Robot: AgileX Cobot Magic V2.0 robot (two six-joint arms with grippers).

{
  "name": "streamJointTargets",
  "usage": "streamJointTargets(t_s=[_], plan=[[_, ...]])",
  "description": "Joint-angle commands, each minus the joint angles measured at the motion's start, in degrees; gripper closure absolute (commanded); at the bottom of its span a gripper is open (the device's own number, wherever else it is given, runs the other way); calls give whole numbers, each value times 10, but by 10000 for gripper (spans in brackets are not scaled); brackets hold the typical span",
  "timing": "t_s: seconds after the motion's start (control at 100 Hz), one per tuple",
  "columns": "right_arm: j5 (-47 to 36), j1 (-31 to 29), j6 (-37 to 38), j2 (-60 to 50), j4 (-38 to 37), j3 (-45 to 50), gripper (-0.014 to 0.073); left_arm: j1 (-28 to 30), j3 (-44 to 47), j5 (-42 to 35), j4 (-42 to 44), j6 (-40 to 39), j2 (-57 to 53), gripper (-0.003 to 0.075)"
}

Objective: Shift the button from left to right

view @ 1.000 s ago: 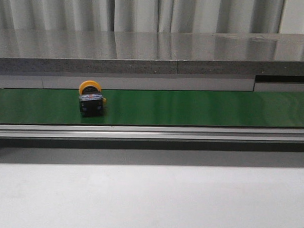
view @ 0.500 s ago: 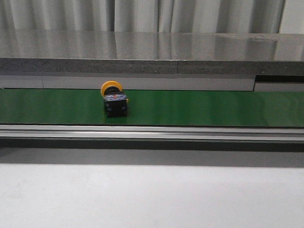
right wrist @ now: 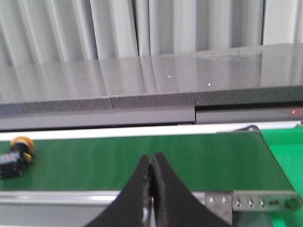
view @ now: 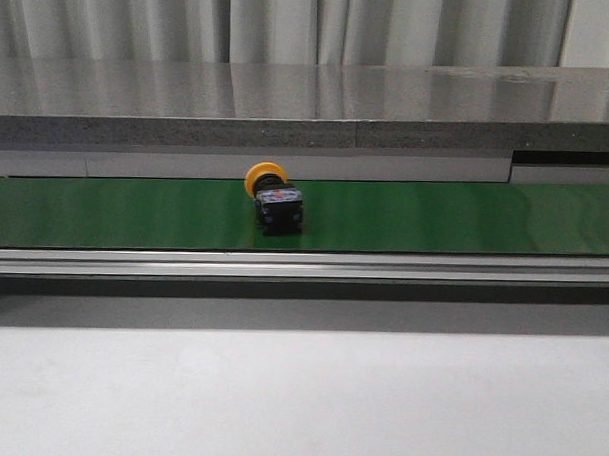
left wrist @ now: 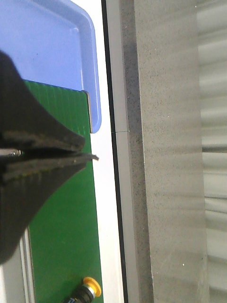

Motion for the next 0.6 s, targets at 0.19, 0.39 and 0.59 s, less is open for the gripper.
streamJointTargets(t_s=[0.19, 0.39, 0.59], plan=[[118, 2, 0, 128, 6, -169, 661, -2, -16, -48, -7, -2, 3, 740], [230, 2, -17, 248, 3, -281, 661, -2, -16, -48, -7, -2, 3, 740], [280, 2, -22, 347, 3, -354, 660, -2, -16, -48, -7, -2, 3, 740]])
